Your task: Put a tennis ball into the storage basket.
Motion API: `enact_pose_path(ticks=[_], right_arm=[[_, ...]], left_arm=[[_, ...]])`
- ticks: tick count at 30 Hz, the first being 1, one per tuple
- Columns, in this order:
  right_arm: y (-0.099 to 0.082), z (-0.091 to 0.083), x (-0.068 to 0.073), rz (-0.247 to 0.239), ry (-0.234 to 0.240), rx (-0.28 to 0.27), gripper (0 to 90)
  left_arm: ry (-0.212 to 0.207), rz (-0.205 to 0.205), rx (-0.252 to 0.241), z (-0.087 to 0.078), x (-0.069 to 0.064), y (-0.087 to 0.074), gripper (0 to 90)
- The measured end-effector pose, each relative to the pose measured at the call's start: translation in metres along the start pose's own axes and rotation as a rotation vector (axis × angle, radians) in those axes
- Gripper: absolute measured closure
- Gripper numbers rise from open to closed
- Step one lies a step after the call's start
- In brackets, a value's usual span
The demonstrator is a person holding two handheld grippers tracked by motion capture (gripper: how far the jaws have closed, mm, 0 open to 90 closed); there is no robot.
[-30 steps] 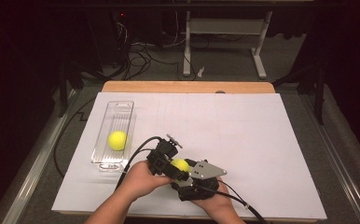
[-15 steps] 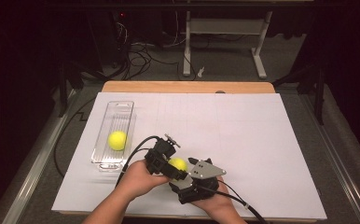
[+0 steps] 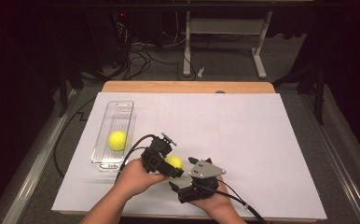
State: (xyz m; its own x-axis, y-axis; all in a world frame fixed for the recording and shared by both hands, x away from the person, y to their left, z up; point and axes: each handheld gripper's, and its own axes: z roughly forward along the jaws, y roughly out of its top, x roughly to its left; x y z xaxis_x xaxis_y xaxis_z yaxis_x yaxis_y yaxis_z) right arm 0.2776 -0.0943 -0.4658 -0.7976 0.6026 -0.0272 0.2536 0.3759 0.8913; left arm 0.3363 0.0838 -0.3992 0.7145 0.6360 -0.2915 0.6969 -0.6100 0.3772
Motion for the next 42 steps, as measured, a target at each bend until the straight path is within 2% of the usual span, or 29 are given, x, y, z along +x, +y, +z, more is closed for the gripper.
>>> enact_pose_path(ticks=[3, 11, 21, 30, 42], right_arm=[[0.002, -0.003, -0.004, -0.003, -0.008, 0.010, 0.4], [0.003, -0.023, -0.020, -0.013, -0.070, 0.009, 0.4], [-0.011, -0.048, -0.045, 0.040, -0.137, -0.004, 0.4], [-0.018, -0.070, -0.062, 0.052, -0.193, -0.012, 0.4], [-0.035, -0.101, -0.084, 0.094, -0.269, -0.028, 0.4]], left_arm=[[0.001, -0.009, -0.002, -0.001, 0.003, -0.002, 27.1], [0.008, -0.015, 0.008, 0.001, 0.005, -0.004, 27.1], [0.019, -0.023, 0.023, 0.001, 0.008, -0.007, 27.1], [0.023, -0.036, 0.027, -0.002, 0.013, -0.012, 27.1], [0.031, -0.050, 0.040, -0.007, 0.016, -0.017, 27.0]])
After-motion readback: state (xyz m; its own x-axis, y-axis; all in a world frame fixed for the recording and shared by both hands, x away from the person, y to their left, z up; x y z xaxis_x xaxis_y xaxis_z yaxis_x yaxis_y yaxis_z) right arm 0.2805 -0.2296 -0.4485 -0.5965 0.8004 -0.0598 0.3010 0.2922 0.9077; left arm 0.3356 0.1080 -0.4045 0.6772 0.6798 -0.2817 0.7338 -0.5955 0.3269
